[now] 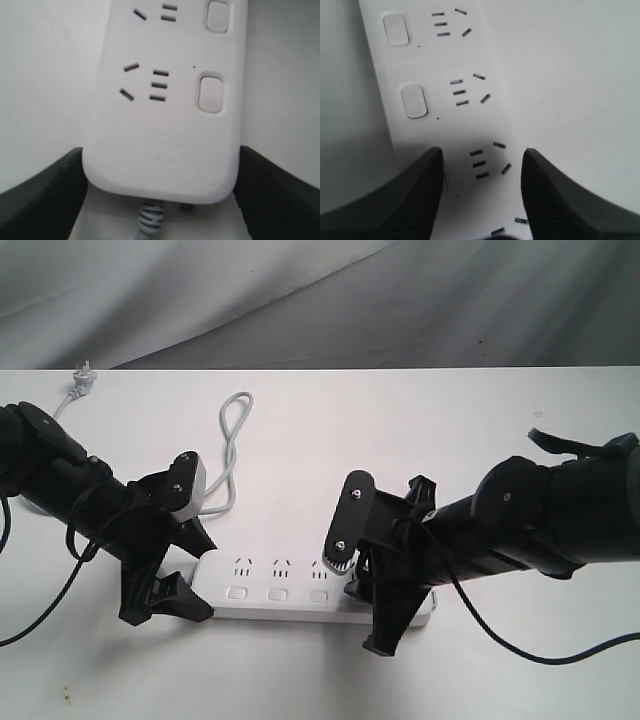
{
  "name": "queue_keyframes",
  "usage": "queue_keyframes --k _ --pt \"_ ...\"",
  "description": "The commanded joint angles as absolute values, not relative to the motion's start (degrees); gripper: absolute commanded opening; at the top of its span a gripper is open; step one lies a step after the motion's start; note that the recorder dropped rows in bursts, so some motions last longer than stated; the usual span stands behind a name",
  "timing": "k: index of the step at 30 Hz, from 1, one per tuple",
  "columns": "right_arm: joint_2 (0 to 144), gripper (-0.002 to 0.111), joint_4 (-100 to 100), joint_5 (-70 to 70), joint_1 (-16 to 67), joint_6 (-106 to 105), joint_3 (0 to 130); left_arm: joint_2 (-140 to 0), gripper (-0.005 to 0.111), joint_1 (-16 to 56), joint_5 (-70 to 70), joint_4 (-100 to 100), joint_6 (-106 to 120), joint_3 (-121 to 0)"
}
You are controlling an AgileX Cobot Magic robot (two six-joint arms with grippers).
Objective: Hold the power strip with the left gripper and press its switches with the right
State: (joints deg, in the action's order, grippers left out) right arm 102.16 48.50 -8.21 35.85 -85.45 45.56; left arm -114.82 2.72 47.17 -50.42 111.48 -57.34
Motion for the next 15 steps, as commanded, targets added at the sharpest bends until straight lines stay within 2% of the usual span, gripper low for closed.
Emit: queue_keyframes --k 1,15 --pt "105.39 0.046 48.65 -9.84 35.47 -85.64 45.16 -114.72 0.050 2.59 47.95 -50.70 111.40 -57.51" --pt "105.81 0.046 48.65 -9.43 35.20 -85.64 44.61 -114.72 0.050 2.59 47.95 -50.70 111.40 -57.51"
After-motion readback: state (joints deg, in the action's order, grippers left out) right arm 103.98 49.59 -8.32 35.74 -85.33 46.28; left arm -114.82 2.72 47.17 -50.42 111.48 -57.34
